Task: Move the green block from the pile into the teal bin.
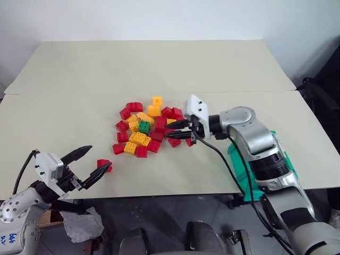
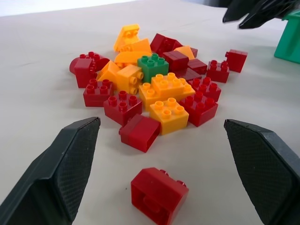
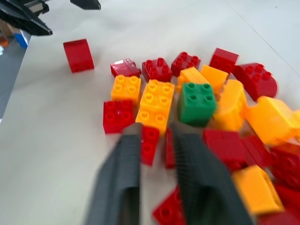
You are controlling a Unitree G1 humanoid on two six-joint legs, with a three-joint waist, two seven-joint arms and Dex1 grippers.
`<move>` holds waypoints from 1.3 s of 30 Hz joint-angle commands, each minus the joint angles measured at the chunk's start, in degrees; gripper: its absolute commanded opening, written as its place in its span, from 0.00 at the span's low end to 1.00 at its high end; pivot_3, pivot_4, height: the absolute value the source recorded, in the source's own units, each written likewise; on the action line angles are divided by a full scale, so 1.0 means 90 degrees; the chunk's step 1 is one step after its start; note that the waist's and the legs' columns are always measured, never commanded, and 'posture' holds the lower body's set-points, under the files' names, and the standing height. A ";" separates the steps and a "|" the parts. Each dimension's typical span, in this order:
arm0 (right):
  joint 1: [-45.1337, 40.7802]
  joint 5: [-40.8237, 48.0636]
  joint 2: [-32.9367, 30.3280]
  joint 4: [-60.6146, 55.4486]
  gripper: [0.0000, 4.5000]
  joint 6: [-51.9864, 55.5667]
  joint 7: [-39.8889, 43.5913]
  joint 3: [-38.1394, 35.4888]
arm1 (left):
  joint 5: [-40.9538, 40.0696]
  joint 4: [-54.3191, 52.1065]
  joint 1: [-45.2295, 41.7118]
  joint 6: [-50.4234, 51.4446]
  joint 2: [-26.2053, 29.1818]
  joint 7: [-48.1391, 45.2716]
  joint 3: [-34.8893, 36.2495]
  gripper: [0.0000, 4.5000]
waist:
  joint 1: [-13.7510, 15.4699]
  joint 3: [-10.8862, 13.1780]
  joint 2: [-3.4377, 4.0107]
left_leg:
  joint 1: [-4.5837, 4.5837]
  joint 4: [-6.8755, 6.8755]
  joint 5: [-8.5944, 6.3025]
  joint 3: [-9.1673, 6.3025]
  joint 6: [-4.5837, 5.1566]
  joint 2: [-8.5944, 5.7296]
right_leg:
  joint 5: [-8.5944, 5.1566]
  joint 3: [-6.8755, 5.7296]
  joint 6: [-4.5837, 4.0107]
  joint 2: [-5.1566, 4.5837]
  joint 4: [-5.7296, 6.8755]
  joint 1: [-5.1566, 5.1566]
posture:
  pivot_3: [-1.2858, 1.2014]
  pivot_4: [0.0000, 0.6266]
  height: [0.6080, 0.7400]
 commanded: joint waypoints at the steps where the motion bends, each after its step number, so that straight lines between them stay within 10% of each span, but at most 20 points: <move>1: 0.0160 0.0116 -0.0439 -0.0077 0.59 -0.0149 0.0165 -0.0250 | 0.0003 -0.0044 0.0082 -0.0131 0.0089 -0.0041 0.0204 1.00 | 0.0058 0.0000 0.0000 | 0.0000 0.0000 0.0000 0.0002 0.0001 0.0000 | 0.0000 0.0000 0.0000 0.0000 -0.0004 0.0000 | 0.52 0.24 1.00; 7: 0.0347 0.0073 -0.0629 0.0430 0.99 -0.0566 -0.0077 -0.0405 | 0.0013 -0.0010 0.0080 -0.0148 0.0134 -0.0015 0.0248 1.00 | 0.0066 0.0001 -0.0001 | 0.0001 0.0000 -0.0003 0.0011 0.0002 0.0001 | 0.0000 0.0001 0.0000 0.0000 -0.0006 -0.0002 | 0.52 0.24 1.00; 39: -0.2381 -0.1197 0.2514 0.5305 0.95 -0.2245 -0.1718 0.0141 | 0.0022 -0.0214 -0.0055 -0.0093 -0.0019 0.0229 -0.0002 1.00 | 0.0004 0.0004 0.0005 | 0.0001 0.0000 -0.0001 0.0021 -0.0001 0.0007 | 0.0001 0.0001 -0.0001 0.0000 0.0009 -0.0014 | 0.52 0.24 1.00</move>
